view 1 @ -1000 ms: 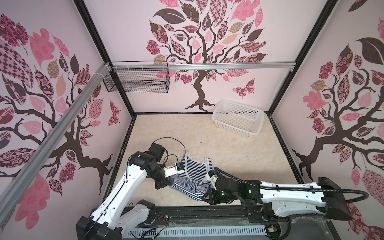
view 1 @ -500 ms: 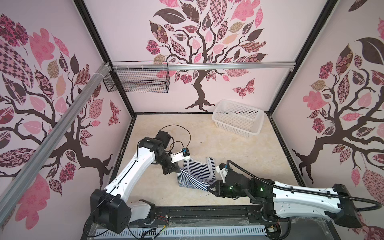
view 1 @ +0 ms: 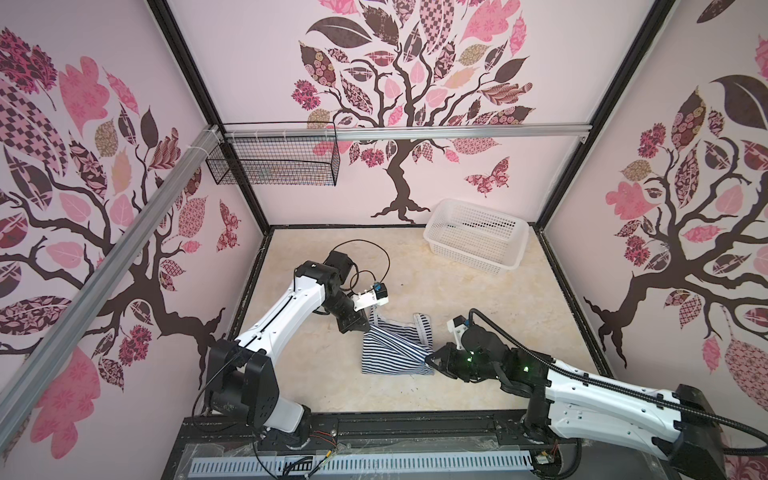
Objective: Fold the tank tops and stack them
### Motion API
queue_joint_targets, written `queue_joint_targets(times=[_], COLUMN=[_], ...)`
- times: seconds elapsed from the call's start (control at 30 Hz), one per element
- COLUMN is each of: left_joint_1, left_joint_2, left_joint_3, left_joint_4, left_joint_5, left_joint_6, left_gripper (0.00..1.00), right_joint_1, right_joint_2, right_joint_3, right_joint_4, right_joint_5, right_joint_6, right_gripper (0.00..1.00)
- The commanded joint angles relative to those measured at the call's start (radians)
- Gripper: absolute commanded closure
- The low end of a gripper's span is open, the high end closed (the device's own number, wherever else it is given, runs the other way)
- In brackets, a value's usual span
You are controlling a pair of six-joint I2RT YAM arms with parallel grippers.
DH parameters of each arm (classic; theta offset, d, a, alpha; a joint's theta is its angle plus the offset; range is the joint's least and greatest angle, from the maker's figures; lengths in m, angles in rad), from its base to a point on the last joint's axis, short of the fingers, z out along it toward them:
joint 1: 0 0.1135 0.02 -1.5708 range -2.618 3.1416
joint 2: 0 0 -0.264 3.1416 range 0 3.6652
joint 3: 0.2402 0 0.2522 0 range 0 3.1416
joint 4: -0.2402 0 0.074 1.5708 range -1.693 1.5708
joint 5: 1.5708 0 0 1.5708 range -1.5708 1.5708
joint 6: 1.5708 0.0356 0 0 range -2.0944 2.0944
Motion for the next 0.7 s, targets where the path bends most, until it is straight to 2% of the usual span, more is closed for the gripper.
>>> queue_joint_targets(times=[0.0, 0.23, 0.47, 0.67], left_joint_1=[0.008, 0.028, 0.046, 0.085], left_joint_2=[0.039, 0.181, 0.336, 0.354], left_joint_3=[0.04, 0.124, 0.213, 0.221], left_joint_4=[0.057, 0.11, 0.134, 0.146], left_joint_5=[0.007, 0.01, -0.002, 0.023], left_joint_6=[-0.024, -0.067, -0.092, -0.102], left_gripper=[1.0, 1.0, 1.0, 1.0], right_joint_1=[-0.075, -0.24, -0.4, -0.446], right_joint_2=[-0.005, 0.104, 0.293, 0.477], right_joint_3=[0.011, 0.015, 0.042, 0.126], right_joint_4=[-0.006, 0.072, 0.197, 0.247], right_joint_5=[-0.073, -0.205, -0.342, -0.431], right_joint_6=[-0.044, -0.113, -0.183, -0.249], right_gripper=[1.0, 0.97, 0.95, 0.96])
